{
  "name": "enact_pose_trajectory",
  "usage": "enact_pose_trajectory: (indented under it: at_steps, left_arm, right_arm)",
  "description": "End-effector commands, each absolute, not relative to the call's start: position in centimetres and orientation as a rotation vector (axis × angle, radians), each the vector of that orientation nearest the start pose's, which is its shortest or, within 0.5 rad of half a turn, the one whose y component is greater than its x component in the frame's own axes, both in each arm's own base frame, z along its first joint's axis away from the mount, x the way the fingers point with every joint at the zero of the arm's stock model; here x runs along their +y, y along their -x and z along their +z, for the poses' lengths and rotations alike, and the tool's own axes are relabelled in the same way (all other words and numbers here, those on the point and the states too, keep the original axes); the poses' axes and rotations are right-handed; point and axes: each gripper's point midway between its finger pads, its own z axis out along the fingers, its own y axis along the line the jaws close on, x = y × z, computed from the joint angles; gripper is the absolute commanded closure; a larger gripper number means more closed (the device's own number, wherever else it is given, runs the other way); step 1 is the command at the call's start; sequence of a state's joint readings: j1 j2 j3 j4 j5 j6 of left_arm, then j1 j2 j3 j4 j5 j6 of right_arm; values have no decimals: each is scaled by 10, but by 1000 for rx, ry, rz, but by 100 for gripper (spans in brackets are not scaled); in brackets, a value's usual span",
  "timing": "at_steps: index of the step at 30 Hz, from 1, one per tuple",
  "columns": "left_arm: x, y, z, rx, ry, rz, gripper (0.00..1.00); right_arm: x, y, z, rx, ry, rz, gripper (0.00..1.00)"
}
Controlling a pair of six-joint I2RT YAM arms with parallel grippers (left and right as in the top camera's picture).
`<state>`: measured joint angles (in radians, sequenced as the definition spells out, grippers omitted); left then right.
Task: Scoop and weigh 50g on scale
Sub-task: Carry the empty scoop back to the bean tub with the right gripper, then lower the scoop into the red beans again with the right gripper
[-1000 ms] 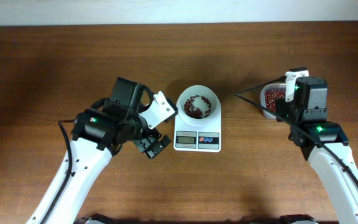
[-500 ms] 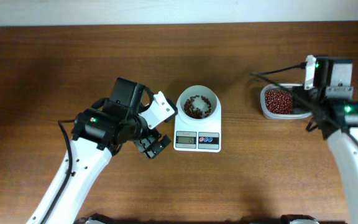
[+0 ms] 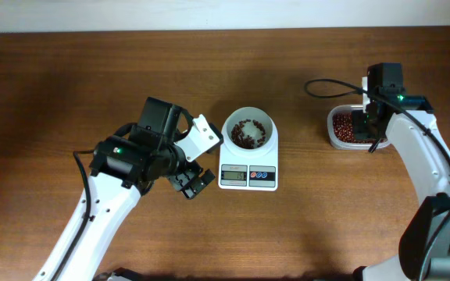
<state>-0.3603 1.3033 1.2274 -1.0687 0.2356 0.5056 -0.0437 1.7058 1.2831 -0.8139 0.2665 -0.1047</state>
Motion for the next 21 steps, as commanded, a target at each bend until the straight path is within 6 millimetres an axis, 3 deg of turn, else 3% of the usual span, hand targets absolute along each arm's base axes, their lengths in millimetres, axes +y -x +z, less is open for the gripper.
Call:
enact_pose_trajectory:
  at_steps: [1,6,9,14,16,21]
  left_arm:
    - [-142,-265,191,2396,-1201,-272,1]
    - [-142,-265,191,2396,-1201,-272,1]
    - [-142,-265,191,2396,-1201,-272,1]
    - [-142,-265,191,2396,-1201,-272,1]
    - [-142,-265,191,2396,-1201,-272,1]
    - [-142,-265,191,2396,-1201,-272,1]
  right_arm:
    - [-69,-383,109,2781,-2,-456,96]
    - [-68,-376,106,2818,39,-446,96]
    - [-61,-372,101,2849,33,-321,96]
    - [-68,-365,96,2870,-70,-88,96]
    - [-63,-366,97,2859,-21,23,96]
    - [-55,-368,97,2846,-12,100,96]
